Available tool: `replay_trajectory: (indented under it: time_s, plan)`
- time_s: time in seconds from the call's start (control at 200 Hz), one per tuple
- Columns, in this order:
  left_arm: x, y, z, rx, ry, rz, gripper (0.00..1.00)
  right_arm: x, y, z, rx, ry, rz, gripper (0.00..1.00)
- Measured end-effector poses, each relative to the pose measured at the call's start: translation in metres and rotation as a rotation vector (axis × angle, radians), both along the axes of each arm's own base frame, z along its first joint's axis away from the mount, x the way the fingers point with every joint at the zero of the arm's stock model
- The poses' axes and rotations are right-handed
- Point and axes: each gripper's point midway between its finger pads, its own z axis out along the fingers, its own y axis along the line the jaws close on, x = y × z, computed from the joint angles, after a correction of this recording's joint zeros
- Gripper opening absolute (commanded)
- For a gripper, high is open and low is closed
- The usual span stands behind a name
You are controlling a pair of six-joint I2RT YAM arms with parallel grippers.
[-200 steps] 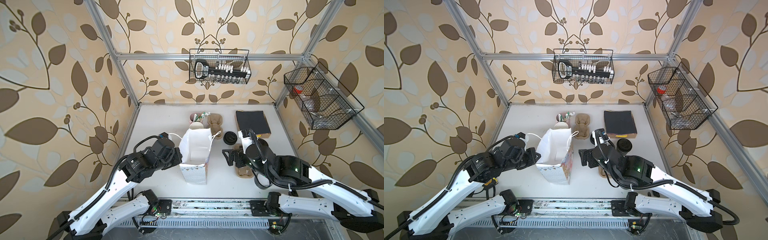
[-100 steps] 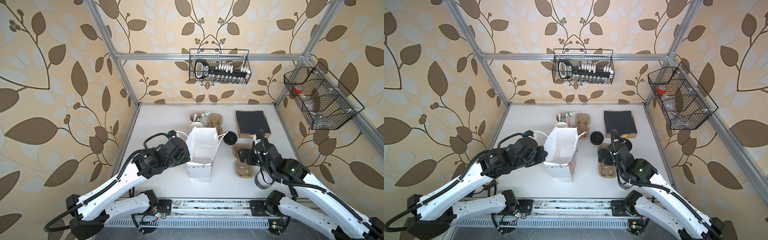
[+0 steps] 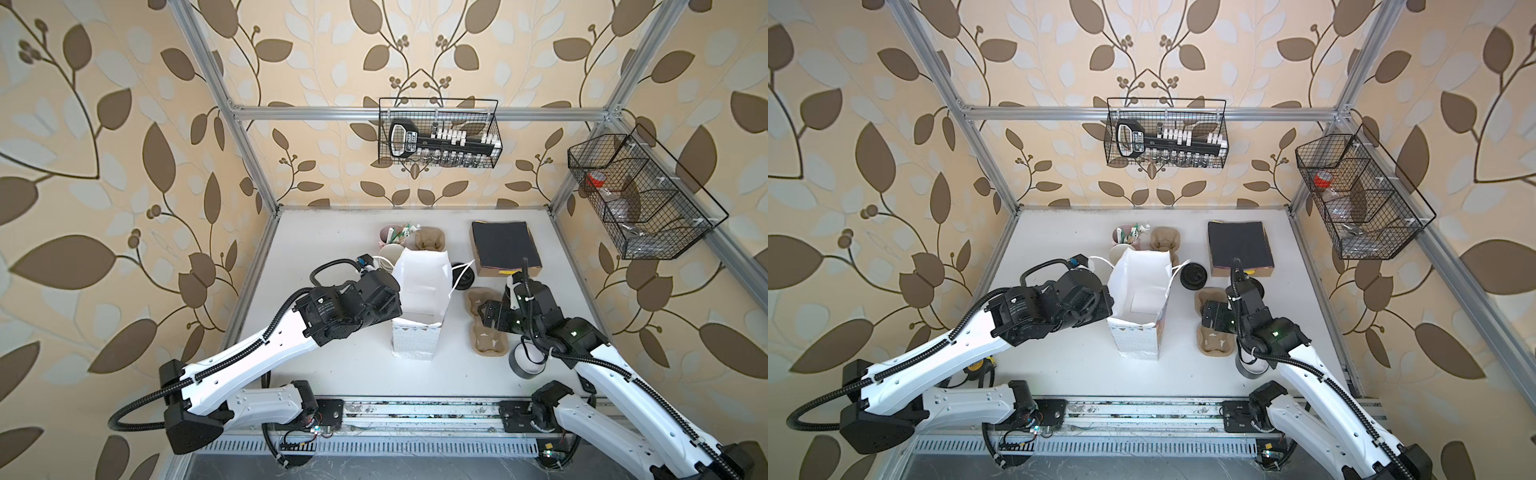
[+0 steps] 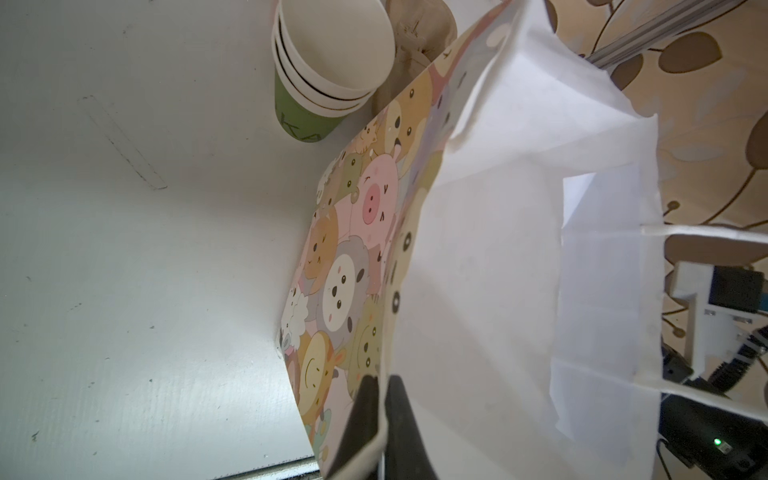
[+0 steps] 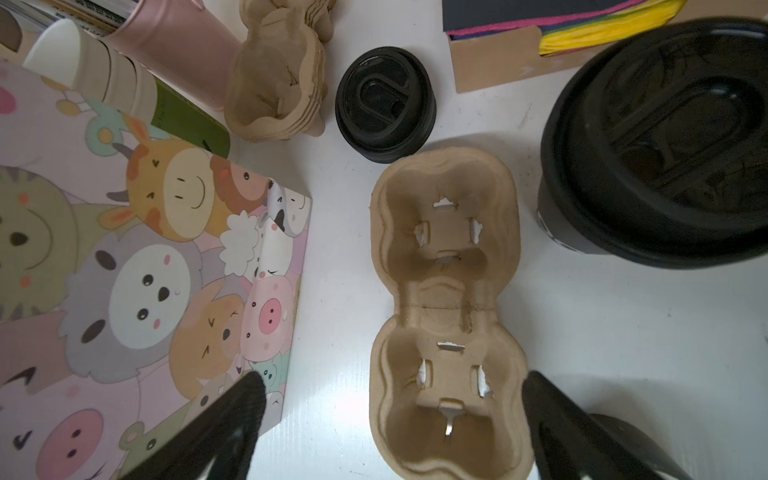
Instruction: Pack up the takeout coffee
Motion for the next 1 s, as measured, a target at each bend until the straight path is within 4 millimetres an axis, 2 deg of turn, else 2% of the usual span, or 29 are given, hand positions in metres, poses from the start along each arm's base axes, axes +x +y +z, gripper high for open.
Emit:
replay_trajectory:
  time_s: [0.3,0.395,0.76,1.0]
  plan:
    - [0.004,-0.035,0.001,-0.018,-0.005,-0.025,0.12,0.001,-0.001,0.001,-0.008,-0.006,0.011,0.97]
    - [0.004,-0.035,0.000,-0.022,-0.003,-0.013,0.18,0.001,-0.001,0.000,-0.011,-0.004,0.015,0.97]
    - [0.010,-0.042,0.006,-0.066,-0.019,0.018,0.24,0.002,0.000,-0.006,-0.025,0.019,0.030,0.96]
    - [0.010,-0.053,0.009,-0.101,-0.030,0.010,0.40,0.005,0.002,-0.014,-0.037,0.046,0.030,0.92]
